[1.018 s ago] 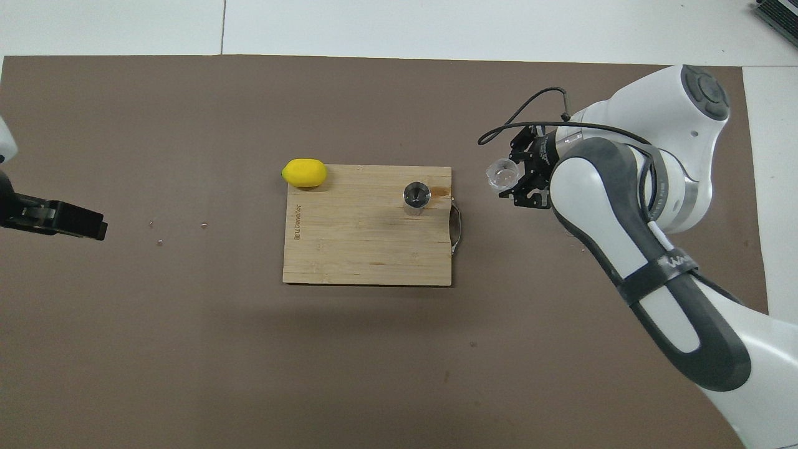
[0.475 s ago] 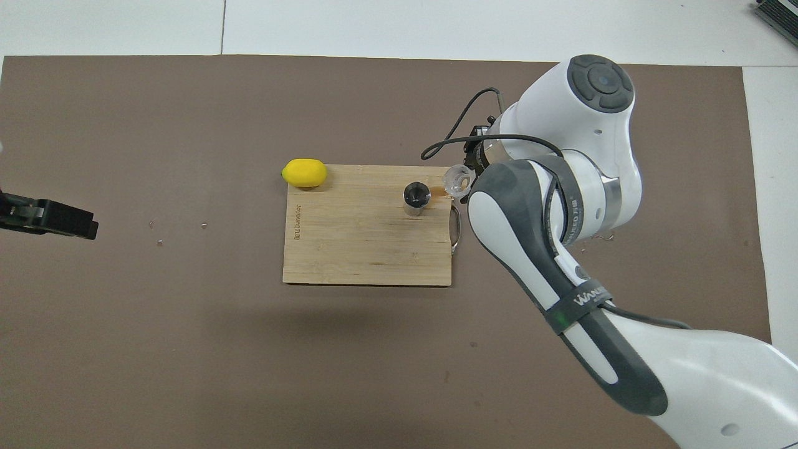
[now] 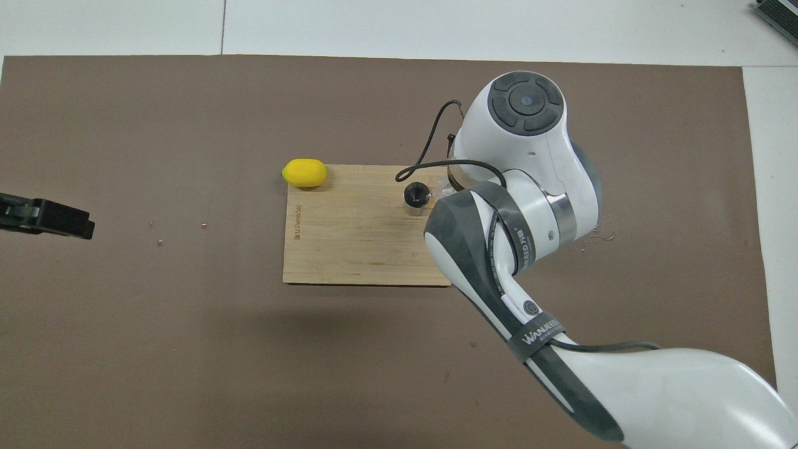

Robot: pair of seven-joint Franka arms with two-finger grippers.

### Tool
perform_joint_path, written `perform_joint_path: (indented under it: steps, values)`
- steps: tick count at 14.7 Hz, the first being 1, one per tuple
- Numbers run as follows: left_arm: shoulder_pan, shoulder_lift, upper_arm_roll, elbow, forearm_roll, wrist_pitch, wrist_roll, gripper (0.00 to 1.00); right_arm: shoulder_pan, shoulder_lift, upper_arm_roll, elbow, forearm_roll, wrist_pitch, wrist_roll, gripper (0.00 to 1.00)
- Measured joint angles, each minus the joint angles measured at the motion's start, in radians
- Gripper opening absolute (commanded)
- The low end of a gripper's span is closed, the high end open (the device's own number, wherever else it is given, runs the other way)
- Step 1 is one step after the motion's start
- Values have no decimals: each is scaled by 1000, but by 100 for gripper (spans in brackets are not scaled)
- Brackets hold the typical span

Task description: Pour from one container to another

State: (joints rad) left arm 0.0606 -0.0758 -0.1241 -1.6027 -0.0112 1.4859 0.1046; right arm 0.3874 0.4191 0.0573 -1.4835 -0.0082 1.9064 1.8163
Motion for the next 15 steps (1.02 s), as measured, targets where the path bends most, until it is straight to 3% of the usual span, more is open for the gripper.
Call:
perform_joint_path:
  steps: [10, 15]
  values:
    - [0, 0, -1, 0, 0, -1, 0, 100, 21, 84, -3, 107, -45, 8, 2, 0]
    - [0, 0, -1, 0, 0, -1, 0, 100, 55, 101, -2, 124, -128, 8, 6, 0]
